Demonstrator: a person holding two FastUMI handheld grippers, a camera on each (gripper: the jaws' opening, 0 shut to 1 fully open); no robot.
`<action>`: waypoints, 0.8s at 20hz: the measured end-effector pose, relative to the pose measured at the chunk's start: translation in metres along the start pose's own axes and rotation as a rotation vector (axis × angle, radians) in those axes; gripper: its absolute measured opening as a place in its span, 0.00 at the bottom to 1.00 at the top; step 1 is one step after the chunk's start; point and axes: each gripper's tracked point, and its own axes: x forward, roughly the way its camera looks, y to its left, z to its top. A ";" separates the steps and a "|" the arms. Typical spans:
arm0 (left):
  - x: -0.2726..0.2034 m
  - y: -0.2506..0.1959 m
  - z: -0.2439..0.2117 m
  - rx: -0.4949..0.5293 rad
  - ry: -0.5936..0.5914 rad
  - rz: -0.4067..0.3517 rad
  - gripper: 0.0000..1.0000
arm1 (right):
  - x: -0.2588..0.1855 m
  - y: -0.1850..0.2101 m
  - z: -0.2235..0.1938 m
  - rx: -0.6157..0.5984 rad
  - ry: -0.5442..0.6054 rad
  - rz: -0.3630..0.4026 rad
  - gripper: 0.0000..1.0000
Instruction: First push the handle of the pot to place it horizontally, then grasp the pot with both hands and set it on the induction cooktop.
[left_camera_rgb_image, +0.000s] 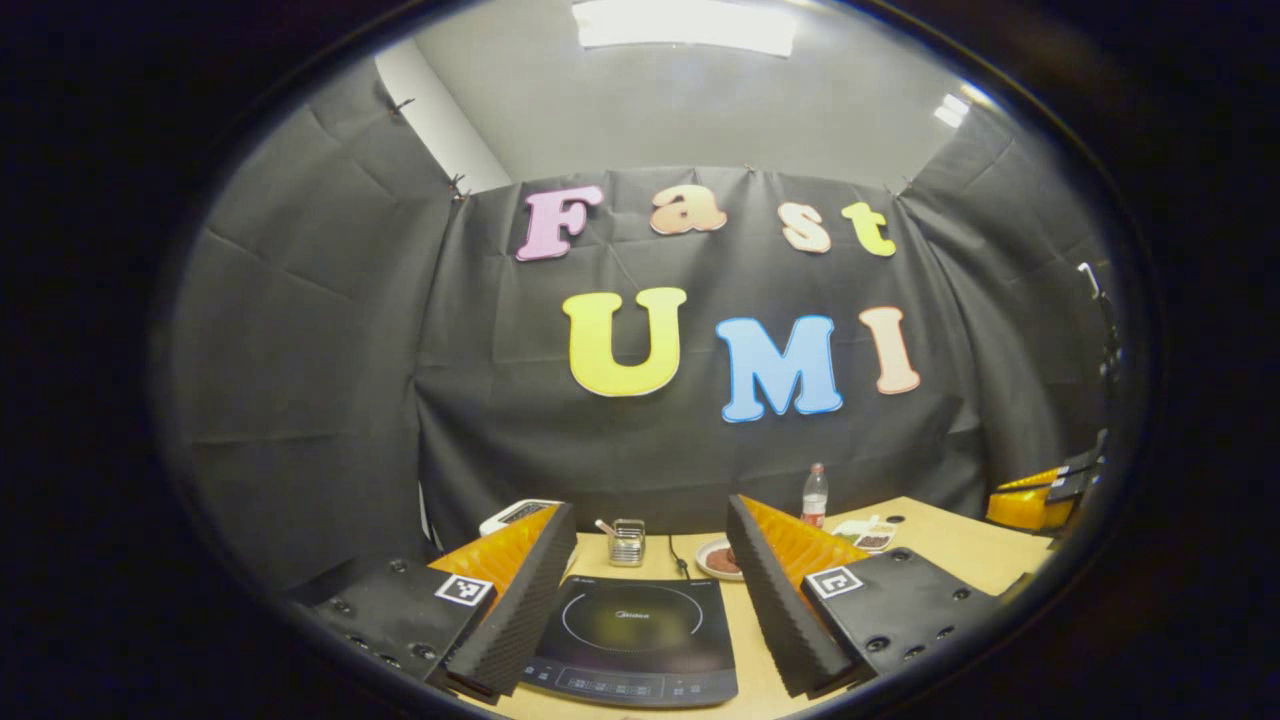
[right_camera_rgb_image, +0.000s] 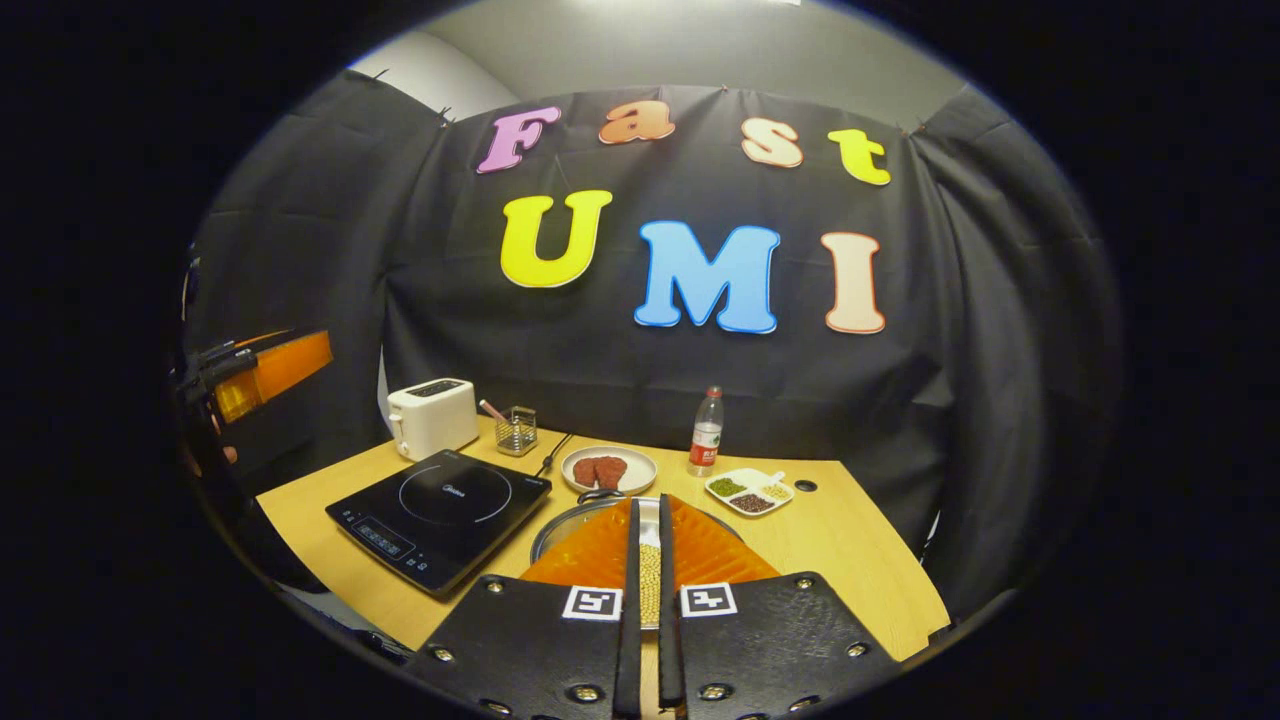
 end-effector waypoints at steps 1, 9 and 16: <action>0.005 -0.004 -0.001 0.002 0.005 0.005 0.98 | 0.004 0.000 -0.008 -0.008 0.025 0.021 0.07; 0.034 -0.021 -0.018 0.017 0.048 0.063 0.98 | 0.032 0.001 -0.070 -0.071 0.228 0.176 0.07; 0.057 -0.041 -0.019 0.039 0.061 0.076 1.00 | 0.041 0.001 -0.118 -0.018 0.384 0.274 0.07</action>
